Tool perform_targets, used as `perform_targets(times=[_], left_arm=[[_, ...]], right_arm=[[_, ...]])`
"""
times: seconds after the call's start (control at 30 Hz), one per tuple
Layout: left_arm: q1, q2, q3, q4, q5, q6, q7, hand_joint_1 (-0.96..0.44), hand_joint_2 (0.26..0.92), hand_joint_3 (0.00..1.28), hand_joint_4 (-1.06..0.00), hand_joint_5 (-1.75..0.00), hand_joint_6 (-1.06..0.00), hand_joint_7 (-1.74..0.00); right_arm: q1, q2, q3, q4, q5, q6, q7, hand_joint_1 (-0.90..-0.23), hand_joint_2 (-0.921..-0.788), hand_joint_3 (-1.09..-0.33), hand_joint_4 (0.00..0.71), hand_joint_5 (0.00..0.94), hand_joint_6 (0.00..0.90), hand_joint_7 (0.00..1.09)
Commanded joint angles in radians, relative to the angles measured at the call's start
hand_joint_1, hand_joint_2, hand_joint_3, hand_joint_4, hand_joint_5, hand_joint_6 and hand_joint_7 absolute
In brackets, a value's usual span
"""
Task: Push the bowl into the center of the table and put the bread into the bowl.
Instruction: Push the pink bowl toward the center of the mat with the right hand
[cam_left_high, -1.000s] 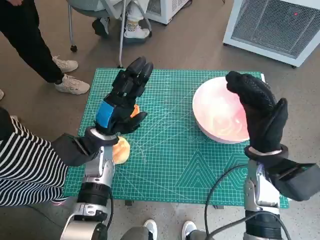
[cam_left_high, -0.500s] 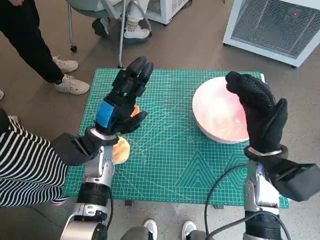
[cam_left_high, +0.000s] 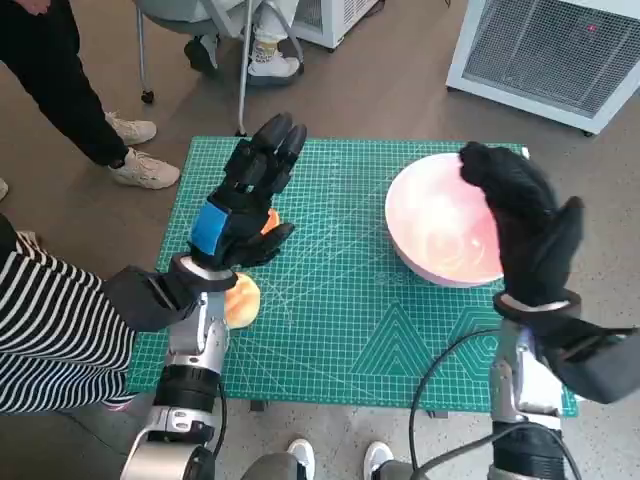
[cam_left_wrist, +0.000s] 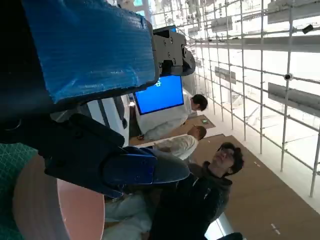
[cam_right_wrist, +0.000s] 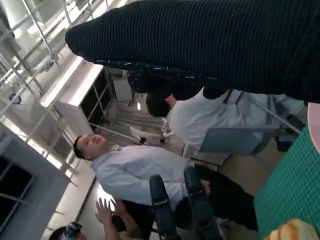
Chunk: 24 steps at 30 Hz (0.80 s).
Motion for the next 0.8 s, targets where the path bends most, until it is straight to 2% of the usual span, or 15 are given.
perform_targets(times=[0.03, 0.1, 0.27, 0.4, 0.6, 0.8], left_arm=[[0.005, 0.01, 0.003, -0.003, 0.005, -0.006, 0.007, -0.61, 0.921, 0.33, -0.09, 0.0, 0.0, -0.36], [0.005, 0.01, 0.003, -0.004, 0.006, -0.006, 0.008, -0.61, 0.921, 0.33, -0.09, 0.0, 0.0, -0.36], [0.007, 0.011, 0.004, -0.006, 0.004, -0.005, 0.01, -0.61, 0.921, 0.33, -0.09, 0.0, 0.0, -0.36], [0.009, 0.011, 0.004, -0.007, 0.003, -0.005, 0.01, -0.61, 0.921, 0.33, -0.1, 0.0, 0.0, -0.36], [0.005, 0.011, 0.005, 0.003, 0.006, -0.011, 0.014, -0.62, 0.921, 0.33, -0.1, 0.0, 0.0, -0.36], [0.002, 0.013, 0.005, 0.01, 0.012, -0.016, 0.018, -0.63, 0.921, 0.33, -0.1, 0.0, 0.0, -0.36]], right_arm=[[0.023, -0.027, -0.044, 0.027, 0.023, 0.0, 0.001, -0.655, -0.921, -0.753, 0.157, 0.0, 0.102, 0.34], [0.021, -0.03, -0.056, 0.035, 0.023, -0.006, -0.001, -0.65, -0.921, -0.76, 0.154, 0.0, 0.096, 0.34], [0.008, -0.048, -0.115, 0.103, 0.013, -0.047, -0.029, -0.636, -0.921, -0.79, 0.133, 0.016, 0.07, 0.36], [-0.015, -0.077, -0.17, 0.207, -0.004, -0.089, -0.066, -0.618, -0.921, -0.84, 0.125, 0.006, 0.015, 0.4], [-0.079, -0.125, -0.224, 0.44, -0.022, -0.148, -0.113, -0.61, -0.921, -0.864, 0.124, 0.003, 0.001, 0.4], [-0.139, -0.161, -0.247, 0.639, -0.028, -0.145, -0.163, -0.579, -0.921, -0.872, 0.139, 0.01, 0.011, 0.41]])
